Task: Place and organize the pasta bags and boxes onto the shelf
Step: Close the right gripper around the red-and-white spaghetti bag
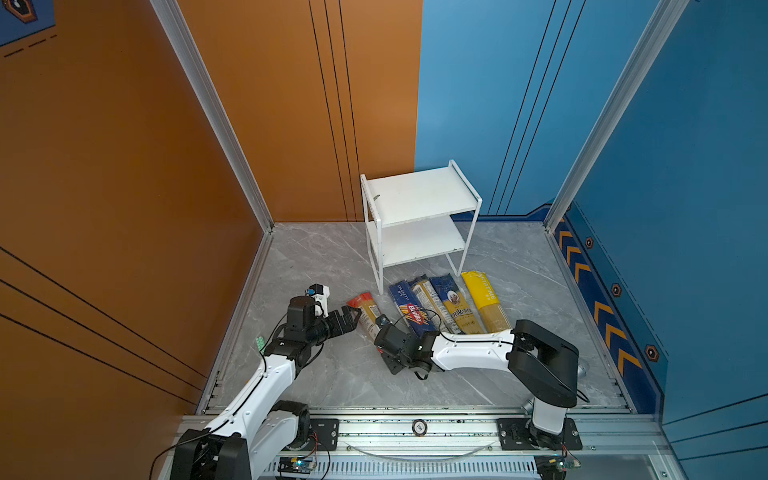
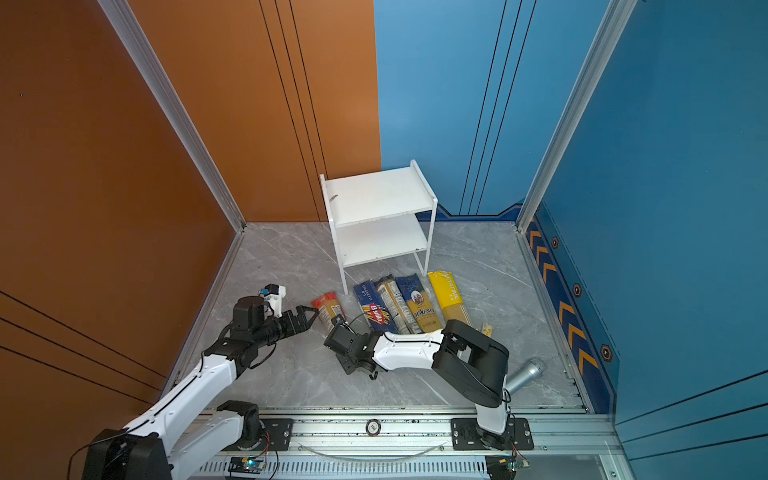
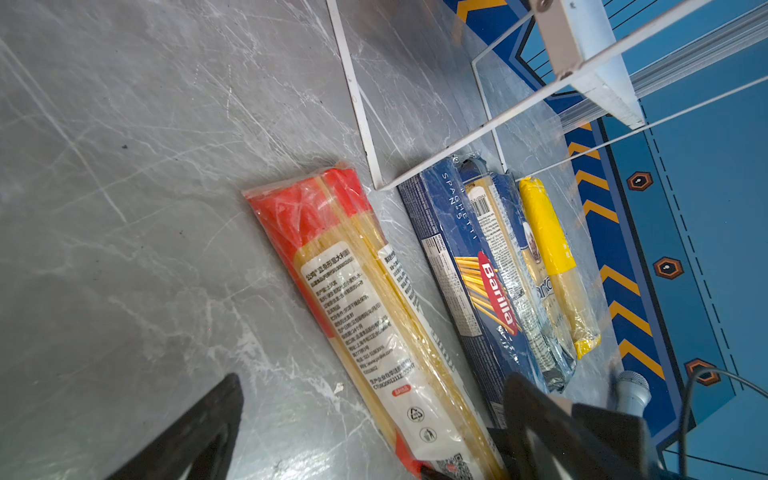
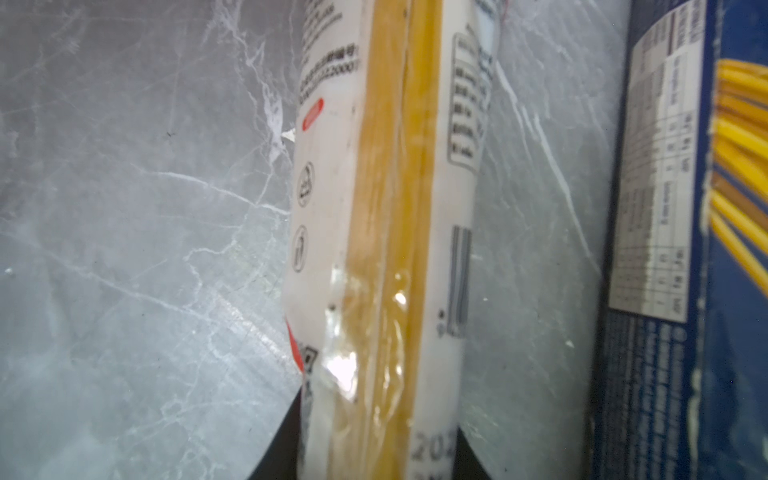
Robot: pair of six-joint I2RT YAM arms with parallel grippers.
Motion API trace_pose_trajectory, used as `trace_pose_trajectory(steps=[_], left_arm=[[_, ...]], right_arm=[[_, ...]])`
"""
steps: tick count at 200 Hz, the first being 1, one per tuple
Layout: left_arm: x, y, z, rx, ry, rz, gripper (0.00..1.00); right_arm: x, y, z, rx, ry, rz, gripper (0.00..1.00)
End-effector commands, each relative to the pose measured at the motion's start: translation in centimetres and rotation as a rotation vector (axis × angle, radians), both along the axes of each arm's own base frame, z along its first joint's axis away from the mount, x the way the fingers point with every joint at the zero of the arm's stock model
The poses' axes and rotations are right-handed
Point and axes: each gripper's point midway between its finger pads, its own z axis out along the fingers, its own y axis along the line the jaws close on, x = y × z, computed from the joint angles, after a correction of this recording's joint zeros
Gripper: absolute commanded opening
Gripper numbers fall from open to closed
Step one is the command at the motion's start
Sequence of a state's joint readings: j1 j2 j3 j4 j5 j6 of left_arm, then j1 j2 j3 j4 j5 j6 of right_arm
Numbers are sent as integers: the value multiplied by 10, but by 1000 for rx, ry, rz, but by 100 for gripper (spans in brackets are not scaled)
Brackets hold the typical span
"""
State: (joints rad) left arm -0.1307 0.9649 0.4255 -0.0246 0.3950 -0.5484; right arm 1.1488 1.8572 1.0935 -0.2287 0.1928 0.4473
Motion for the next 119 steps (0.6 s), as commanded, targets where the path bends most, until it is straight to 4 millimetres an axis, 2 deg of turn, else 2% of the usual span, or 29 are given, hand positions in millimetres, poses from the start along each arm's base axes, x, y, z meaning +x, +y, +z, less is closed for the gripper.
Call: trace_pose_trajectory(steps=[1, 67, 119], left_arm=[[-2, -1, -4, -19, 12, -6, 98], [-2, -1, -4, -20, 11, -5, 98], [-2, -1, -4, -24, 12, -4, 98]], right_arm=[[-9, -16, -15, -63, 73, -6, 0], [-2, -23, -6, -51, 96, -73, 0], [4, -27, 15, -13, 76, -101, 0]])
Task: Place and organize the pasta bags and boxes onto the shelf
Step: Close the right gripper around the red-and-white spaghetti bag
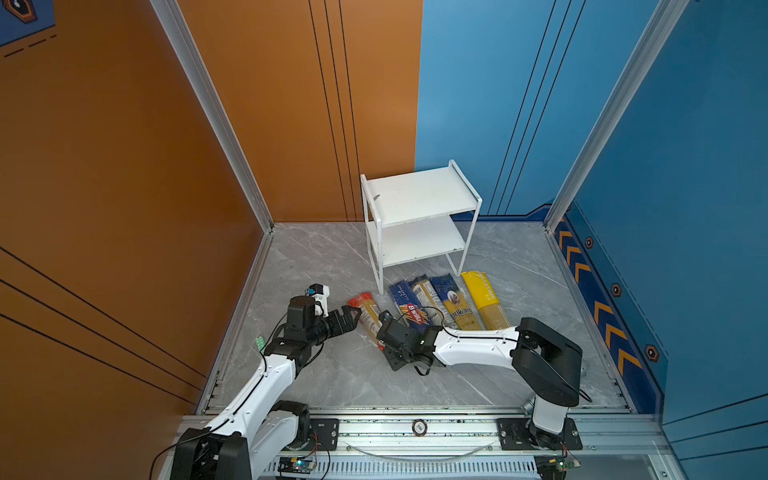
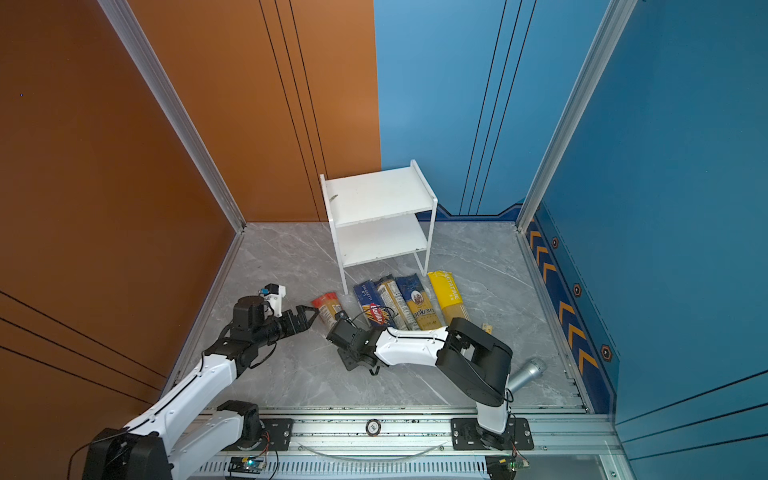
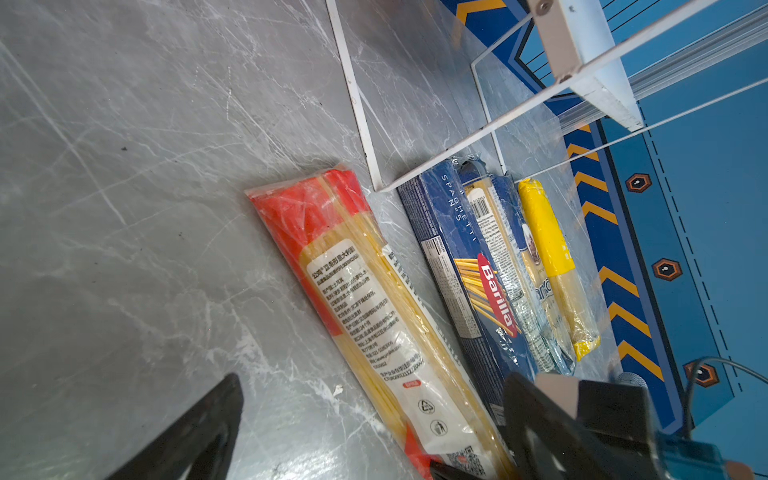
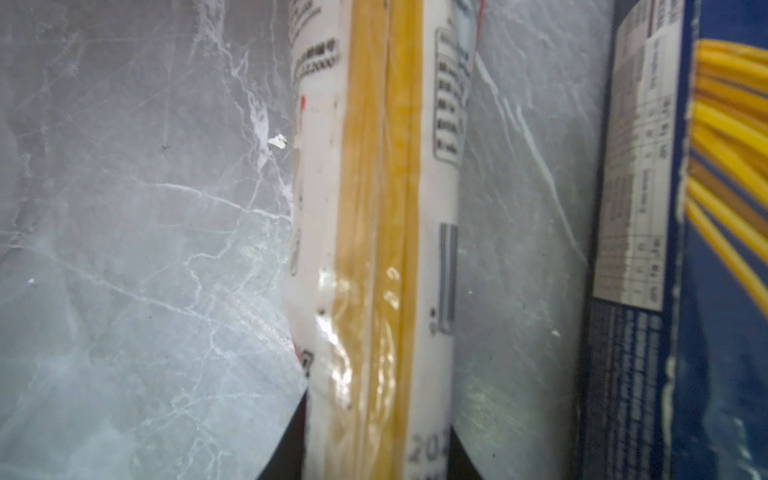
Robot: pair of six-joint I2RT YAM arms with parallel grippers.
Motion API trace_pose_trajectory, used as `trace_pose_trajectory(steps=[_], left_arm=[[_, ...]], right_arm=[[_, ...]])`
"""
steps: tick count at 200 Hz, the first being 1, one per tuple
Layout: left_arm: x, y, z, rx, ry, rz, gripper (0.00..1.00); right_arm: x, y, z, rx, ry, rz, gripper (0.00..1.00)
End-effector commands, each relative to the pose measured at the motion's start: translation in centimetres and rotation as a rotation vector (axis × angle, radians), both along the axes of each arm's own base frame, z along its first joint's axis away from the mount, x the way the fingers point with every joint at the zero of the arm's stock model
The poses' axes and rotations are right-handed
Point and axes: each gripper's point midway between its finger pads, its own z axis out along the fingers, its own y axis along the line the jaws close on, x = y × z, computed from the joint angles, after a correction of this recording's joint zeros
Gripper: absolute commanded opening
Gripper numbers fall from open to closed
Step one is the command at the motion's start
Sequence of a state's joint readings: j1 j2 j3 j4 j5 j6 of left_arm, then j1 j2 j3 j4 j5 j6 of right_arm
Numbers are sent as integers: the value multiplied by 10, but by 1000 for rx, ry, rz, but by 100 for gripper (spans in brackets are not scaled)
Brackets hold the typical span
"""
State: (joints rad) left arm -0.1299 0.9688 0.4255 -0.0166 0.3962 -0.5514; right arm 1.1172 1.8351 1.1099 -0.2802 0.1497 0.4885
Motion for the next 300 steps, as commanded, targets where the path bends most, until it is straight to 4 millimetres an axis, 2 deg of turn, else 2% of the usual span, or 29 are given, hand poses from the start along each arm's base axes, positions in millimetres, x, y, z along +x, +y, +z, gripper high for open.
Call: trace_pose_trajectory(steps=[1, 33, 124, 300], left_arm=[[-3, -1, -5, -21, 15, -6, 98], [-3, -1, -6, -21, 18, -4, 98], [-1, -3, -5, -34, 17, -9, 98], [-3, -3, -9, -36, 25, -12, 98]], right_arm=[[0, -20, 9, -34, 23, -54, 0], [3, -26, 17, -51, 21, -68, 0], [2, -25, 46, -27, 25, -43, 0], [-1, -33, 67, -48, 27, -26, 0]])
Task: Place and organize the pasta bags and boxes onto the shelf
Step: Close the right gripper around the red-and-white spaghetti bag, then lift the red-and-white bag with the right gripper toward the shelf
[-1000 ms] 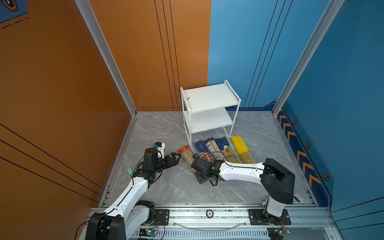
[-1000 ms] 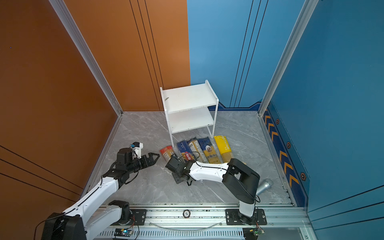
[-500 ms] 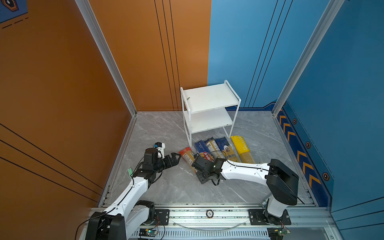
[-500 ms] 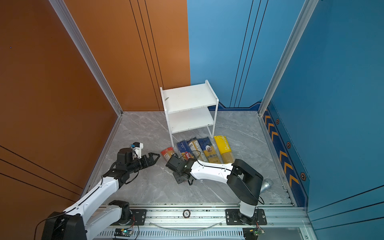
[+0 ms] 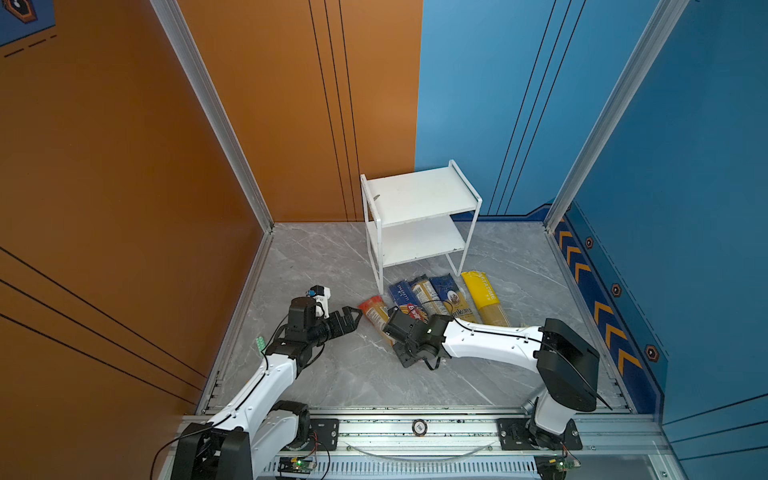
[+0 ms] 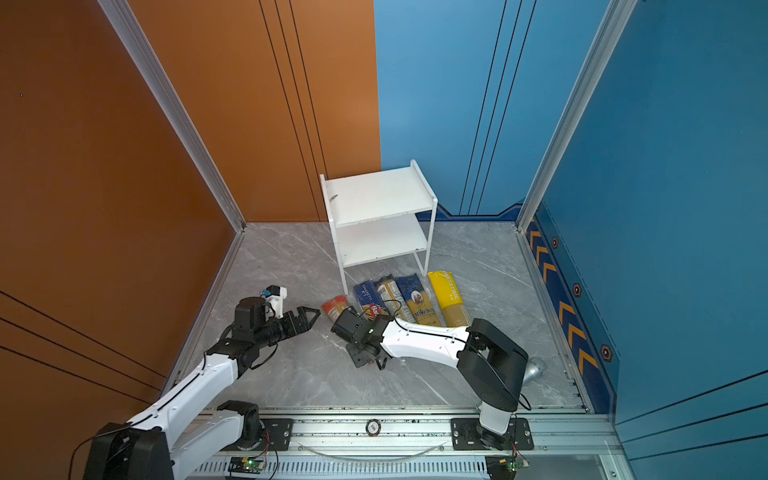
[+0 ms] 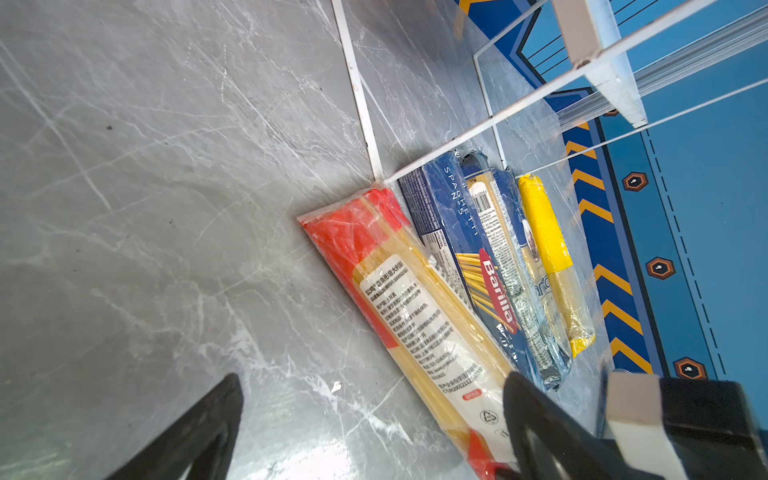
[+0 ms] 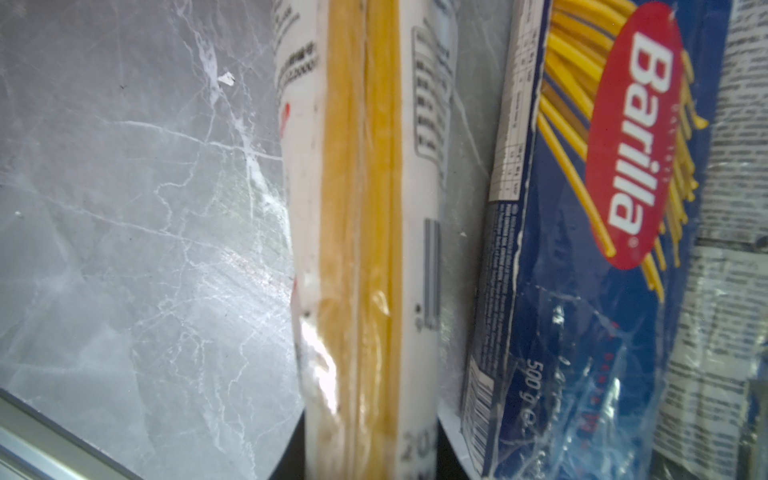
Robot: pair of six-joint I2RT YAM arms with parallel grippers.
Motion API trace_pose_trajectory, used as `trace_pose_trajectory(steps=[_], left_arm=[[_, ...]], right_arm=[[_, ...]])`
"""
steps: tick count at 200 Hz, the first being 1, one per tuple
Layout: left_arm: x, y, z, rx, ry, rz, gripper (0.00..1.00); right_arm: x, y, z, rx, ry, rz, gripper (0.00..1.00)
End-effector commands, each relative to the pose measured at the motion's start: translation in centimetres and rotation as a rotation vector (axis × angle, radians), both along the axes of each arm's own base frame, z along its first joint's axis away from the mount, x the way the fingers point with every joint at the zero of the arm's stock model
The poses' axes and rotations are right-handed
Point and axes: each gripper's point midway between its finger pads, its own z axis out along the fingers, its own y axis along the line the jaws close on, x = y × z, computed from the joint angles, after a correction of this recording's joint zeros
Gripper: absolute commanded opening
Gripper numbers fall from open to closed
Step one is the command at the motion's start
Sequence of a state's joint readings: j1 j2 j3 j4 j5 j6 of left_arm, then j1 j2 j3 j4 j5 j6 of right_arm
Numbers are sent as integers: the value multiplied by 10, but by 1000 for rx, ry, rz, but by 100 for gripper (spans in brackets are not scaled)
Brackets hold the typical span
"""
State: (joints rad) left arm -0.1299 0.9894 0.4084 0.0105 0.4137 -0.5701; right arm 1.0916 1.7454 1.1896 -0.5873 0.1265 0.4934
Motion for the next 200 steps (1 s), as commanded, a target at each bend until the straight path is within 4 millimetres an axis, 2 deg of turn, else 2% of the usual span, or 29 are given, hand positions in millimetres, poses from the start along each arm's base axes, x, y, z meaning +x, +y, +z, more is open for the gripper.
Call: trace_pose_trajectory(steps=[1, 73, 89, 200], left_arm=[[-2, 0, -2, -14, 4, -8, 98], [-3, -1, -2, -15, 4, -7, 98], [-3, 0, -2, -15, 4, -6, 98], [-4, 0, -2, -16, 5, -6, 98]], right_arm=[[10, 3, 37, 63, -56, -5, 0], [14, 0, 48, 91, -66, -17, 0], [10, 4, 50, 97, -58, 20, 0], [10, 4, 80, 153, -101, 30, 0]])
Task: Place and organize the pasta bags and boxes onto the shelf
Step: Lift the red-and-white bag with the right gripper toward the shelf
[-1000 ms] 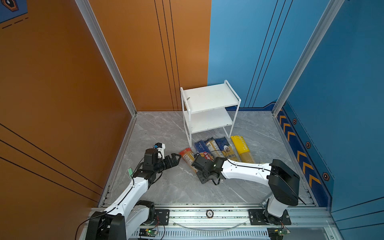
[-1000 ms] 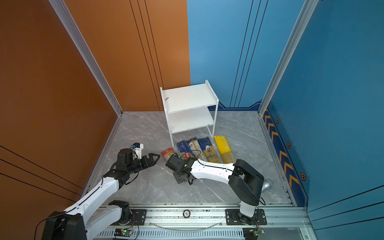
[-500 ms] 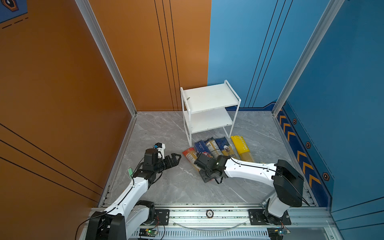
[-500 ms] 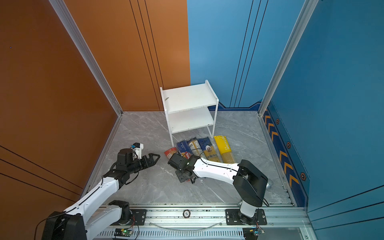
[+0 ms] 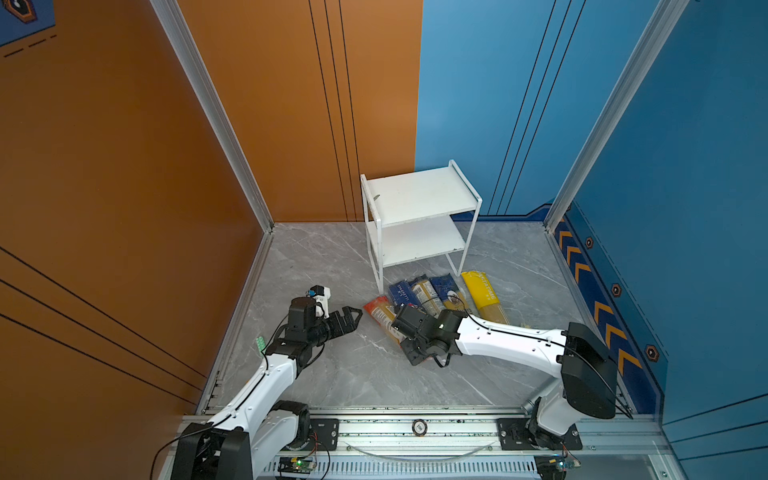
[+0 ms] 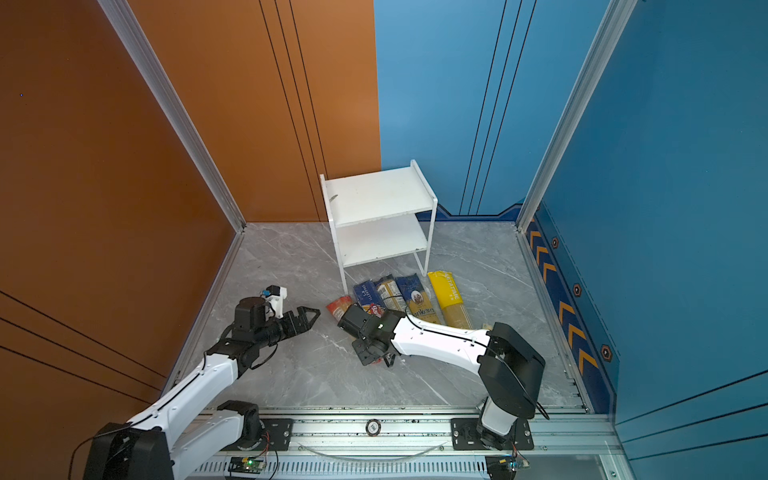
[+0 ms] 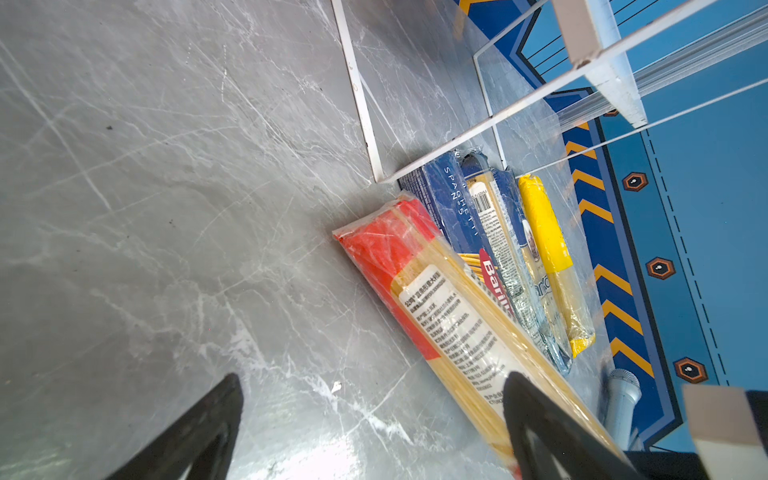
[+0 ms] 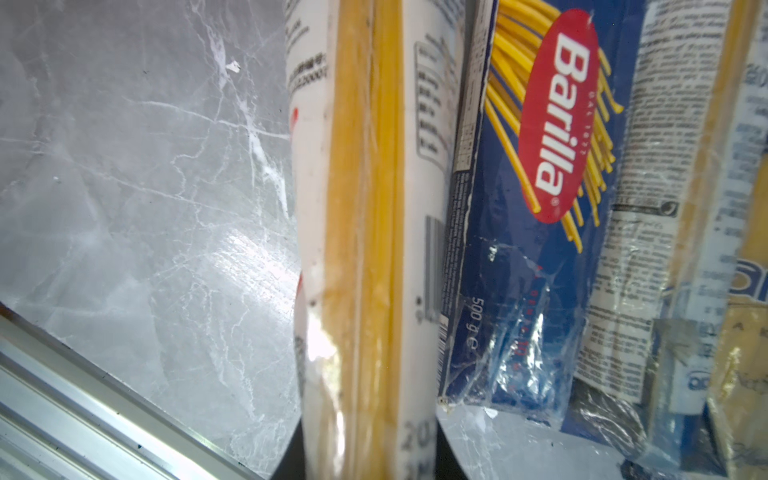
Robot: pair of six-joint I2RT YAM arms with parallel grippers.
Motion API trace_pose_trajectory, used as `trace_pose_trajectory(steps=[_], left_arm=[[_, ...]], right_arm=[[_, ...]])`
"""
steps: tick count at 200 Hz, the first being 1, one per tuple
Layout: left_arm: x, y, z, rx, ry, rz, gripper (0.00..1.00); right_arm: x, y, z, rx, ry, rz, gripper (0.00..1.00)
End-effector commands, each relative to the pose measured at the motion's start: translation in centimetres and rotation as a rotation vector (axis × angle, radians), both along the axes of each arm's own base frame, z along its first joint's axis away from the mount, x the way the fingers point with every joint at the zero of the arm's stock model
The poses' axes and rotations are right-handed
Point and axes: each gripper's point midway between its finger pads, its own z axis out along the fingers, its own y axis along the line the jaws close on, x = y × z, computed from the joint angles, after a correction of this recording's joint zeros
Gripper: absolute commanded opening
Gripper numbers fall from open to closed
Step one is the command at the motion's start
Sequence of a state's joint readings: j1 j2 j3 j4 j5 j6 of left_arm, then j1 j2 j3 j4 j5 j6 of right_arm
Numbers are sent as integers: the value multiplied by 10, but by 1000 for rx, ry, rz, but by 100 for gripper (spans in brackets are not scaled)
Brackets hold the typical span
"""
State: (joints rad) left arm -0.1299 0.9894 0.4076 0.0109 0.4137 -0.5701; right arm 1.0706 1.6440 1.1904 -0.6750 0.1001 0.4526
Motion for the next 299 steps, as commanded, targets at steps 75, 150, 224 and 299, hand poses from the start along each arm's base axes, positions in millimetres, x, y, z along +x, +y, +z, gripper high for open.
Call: trace_pose_trajectory(steps=[75, 150, 224, 299], left_arm=[[-3, 0, -1, -16, 1, -5, 98], [0, -6, 11, -82, -15, -4, 98], [-1, -6, 12, -102, -9, 4, 98], [0, -6, 18, -145, -6, 20, 98]], right_arm=[[14, 16, 67, 160, -125, -1, 0], [15, 5, 103, 243, -153, -46, 0], [11, -12, 142, 280, -199, -68, 0], [2, -38, 205, 379, -285, -81, 0]])
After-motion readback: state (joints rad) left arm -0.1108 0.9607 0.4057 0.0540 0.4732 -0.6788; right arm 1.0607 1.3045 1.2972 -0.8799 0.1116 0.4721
